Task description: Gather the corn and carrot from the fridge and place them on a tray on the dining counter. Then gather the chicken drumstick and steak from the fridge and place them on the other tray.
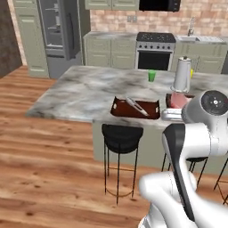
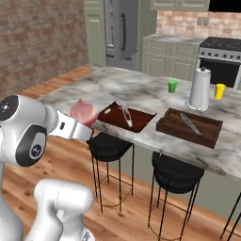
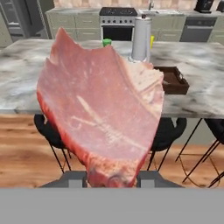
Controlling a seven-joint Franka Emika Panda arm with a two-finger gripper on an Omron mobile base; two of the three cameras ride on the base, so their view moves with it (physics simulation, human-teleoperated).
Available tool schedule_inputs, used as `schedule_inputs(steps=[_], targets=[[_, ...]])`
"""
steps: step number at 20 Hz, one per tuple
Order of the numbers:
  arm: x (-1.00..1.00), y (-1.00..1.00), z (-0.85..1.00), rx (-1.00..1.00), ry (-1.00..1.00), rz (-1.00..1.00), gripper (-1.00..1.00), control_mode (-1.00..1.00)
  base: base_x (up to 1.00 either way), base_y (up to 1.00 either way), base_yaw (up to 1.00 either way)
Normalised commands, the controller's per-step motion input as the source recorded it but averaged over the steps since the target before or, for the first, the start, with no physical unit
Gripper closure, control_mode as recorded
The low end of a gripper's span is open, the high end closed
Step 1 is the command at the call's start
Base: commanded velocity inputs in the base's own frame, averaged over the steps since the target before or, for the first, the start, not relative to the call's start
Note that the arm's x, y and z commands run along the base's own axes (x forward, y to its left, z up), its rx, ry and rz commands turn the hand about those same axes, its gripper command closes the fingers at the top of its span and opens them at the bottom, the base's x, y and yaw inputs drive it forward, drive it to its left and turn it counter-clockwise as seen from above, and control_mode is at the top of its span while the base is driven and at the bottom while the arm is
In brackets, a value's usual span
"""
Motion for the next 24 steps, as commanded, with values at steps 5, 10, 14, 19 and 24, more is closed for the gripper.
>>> schedule_inputs(steps=[5, 10, 14, 19, 24], targets=[[0.0, 0.0, 0.0, 0.0, 0.0, 0.0, 1.0, 1.0, 0.47, -0.04, 0.04], [0.0, 0.0, 0.0, 0.0, 0.0, 0.0, 1.0, 1.0, 0.5, -0.09, 0.02], [0.0, 0.0, 0.0, 0.0, 0.0, 0.0, 1.0, 1.0, 0.59, -0.05, 0.0], [0.0, 0.0, 0.0, 0.0, 0.0, 0.0, 1.0, 1.0, 0.67, -0.02, 0.01], [0.12, 0.0, -0.03, 0.0, 0.0, 0.0, 1.0, -1.0, 0.48, 0.0, 0.0]])
